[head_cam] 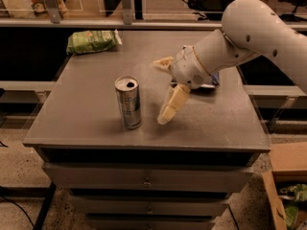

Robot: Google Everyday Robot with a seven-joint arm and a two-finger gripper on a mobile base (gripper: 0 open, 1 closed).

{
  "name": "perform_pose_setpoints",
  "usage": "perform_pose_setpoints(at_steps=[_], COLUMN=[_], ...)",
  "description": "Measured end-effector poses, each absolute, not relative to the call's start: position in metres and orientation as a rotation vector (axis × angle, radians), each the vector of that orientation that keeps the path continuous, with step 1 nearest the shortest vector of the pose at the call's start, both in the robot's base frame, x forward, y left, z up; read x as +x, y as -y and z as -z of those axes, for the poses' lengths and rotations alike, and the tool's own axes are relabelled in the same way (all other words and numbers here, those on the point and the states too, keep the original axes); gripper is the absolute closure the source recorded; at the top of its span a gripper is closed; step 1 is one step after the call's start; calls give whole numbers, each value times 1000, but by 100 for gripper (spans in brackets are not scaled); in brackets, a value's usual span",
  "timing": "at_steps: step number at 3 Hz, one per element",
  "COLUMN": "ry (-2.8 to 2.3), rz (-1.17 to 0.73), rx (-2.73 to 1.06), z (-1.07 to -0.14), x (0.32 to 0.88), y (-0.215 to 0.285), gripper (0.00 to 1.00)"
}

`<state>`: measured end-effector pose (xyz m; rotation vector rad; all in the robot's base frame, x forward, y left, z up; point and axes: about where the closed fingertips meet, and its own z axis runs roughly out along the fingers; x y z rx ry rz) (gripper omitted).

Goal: Move redbull can near green jalapeno chip bag

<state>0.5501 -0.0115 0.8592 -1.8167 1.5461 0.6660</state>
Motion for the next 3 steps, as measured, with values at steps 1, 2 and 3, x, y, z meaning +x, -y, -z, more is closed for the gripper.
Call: perform_pose_setpoints(at_steps=[1, 2, 3], ry=[-1475, -1437, -1391], rz=[-758, -812, -870], rx=[-1862, -1885, -1895], z=[-863, -870, -878], x=[536, 522, 508], y=[-12, -22, -29], gripper=[0, 0, 0])
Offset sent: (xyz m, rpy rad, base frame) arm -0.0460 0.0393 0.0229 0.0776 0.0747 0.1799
